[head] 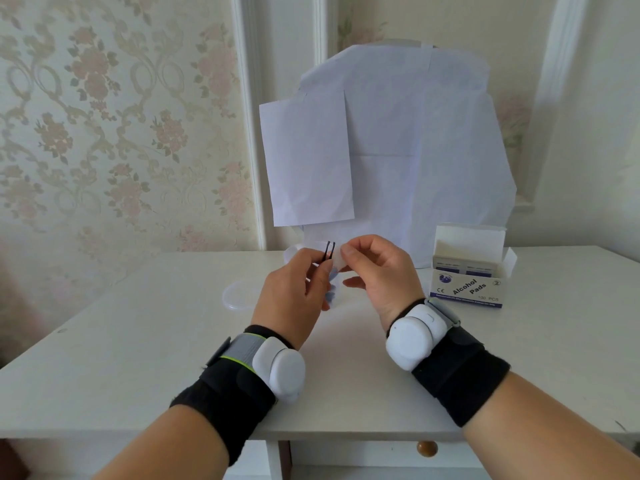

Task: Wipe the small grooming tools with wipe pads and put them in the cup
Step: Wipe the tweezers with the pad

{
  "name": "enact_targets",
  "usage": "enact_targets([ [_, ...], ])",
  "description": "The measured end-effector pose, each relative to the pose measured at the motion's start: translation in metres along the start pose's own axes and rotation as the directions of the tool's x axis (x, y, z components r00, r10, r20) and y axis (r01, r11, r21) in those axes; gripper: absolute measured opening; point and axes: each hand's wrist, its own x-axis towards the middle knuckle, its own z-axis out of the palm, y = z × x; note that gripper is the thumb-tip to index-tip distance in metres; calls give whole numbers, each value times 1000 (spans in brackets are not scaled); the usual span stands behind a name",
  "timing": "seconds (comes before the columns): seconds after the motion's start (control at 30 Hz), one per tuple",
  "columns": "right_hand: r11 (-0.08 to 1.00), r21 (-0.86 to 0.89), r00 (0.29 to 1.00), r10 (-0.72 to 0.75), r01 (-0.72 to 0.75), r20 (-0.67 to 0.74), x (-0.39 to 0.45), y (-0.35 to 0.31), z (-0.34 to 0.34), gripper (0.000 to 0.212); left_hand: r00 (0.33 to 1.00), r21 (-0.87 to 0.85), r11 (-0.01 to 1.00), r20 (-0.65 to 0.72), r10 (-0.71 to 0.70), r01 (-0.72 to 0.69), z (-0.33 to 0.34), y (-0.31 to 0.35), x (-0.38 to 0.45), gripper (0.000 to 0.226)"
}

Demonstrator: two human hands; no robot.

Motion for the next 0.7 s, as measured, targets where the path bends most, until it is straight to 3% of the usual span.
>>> enact_targets([
  [0.3, 996, 89, 1000, -5, 6, -4, 0, 3, 2, 5, 1000, 58, 998, 12, 8, -9, 1, -4, 0, 9],
  [0.47, 989, 150, 995, 3, 11, -96, 2, 3, 3, 5, 1000, 70, 998, 13, 1, -2, 1, -5, 1, 11],
  [0.7, 999, 17, 1000, -28, 28, 13, -1, 4, 9, 12, 999, 89, 995, 12, 37, -38, 2, -7, 1, 15],
])
